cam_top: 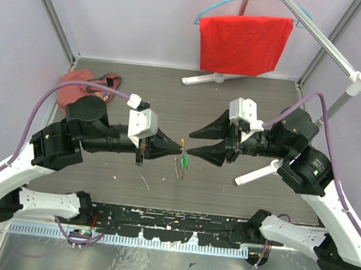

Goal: Put the keys on the keyring

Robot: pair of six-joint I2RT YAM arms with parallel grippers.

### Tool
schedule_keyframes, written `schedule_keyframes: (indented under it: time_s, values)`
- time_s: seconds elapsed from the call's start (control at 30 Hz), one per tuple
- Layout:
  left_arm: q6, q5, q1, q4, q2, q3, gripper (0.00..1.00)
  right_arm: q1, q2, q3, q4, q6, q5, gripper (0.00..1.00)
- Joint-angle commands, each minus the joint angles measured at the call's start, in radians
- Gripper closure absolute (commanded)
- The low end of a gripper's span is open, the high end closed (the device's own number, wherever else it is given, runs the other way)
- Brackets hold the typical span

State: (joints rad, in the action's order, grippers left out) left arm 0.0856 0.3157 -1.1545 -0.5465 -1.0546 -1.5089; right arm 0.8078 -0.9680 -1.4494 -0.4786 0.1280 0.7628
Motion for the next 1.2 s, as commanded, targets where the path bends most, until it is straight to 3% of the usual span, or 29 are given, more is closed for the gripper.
schedule_keyframes:
  time_s: [0.0,0.13,0.53,1.17]
  values:
    - [0.011,-0.003,-0.004,0.143,0.072,0.075,1.0,-0.001,0.051,-0.024,0.087,-0.084,-0.113,0.52]
    - [0.005,-0.042,-0.004,0.249,0.123,0.146,1.0,0.0,0.073,-0.008,0.122,-0.197,-0.213,0.52]
    - [-0.009,-0.138,-0.004,0.464,0.184,0.255,1.0,0.0,0.013,-0.005,0.136,-0.376,-0.158,0.52]
    - [-0.009,-0.123,-0.004,0.491,0.161,0.243,1.0,-0.001,0.005,0.01,0.205,-0.444,-0.138,0.52]
